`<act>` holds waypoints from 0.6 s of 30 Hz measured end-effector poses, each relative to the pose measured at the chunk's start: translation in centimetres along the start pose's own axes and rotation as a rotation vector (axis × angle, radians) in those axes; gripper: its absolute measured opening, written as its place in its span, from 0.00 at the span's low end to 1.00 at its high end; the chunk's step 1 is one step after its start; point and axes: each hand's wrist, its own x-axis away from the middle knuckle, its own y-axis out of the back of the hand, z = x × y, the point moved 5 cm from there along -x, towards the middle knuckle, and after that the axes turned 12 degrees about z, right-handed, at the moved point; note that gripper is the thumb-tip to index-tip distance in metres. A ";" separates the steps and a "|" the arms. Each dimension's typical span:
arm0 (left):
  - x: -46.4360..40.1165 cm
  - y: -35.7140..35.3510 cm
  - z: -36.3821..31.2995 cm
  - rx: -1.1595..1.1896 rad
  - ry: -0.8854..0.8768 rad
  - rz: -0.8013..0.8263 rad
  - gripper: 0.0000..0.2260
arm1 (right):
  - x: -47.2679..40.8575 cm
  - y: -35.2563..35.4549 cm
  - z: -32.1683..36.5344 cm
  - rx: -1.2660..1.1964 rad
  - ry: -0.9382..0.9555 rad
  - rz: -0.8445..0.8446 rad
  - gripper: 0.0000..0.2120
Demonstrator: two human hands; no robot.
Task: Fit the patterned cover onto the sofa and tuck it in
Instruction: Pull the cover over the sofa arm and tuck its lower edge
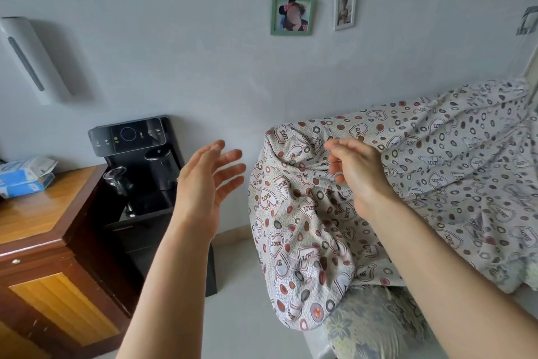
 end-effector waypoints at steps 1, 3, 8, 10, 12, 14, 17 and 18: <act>-1.9 0.3 0.3 -0.019 0.010 0.023 0.08 | -1.5 -0.7 -0.7 0.001 -0.008 -0.004 0.06; -5.9 1.0 0.8 -0.056 0.027 0.069 0.08 | -4.4 -2.2 -2.0 -0.001 -0.025 -0.022 0.06; -16.0 3.6 1.5 -0.129 0.076 0.182 0.09 | -12.3 -6.6 -4.7 -0.017 -0.067 -0.102 0.04; -19.6 4.9 1.9 -0.147 0.103 0.215 0.09 | -15.2 -8.1 -5.5 -0.011 -0.084 -0.140 0.04; -23.2 6.4 2.4 -0.158 0.126 0.244 0.09 | -17.9 -9.5 -6.4 -0.013 -0.098 -0.170 0.04; -26.5 7.7 3.1 -0.168 0.148 0.263 0.09 | -20.3 -10.6 -7.3 -0.016 -0.114 -0.199 0.05; -31.0 8.8 4.5 -0.161 0.187 0.300 0.09 | -23.3 -11.5 -8.8 -0.026 -0.133 -0.256 0.05; -31.9 8.9 4.9 -0.162 0.195 0.305 0.09 | -23.7 -11.7 -9.1 -0.028 -0.139 -0.264 0.04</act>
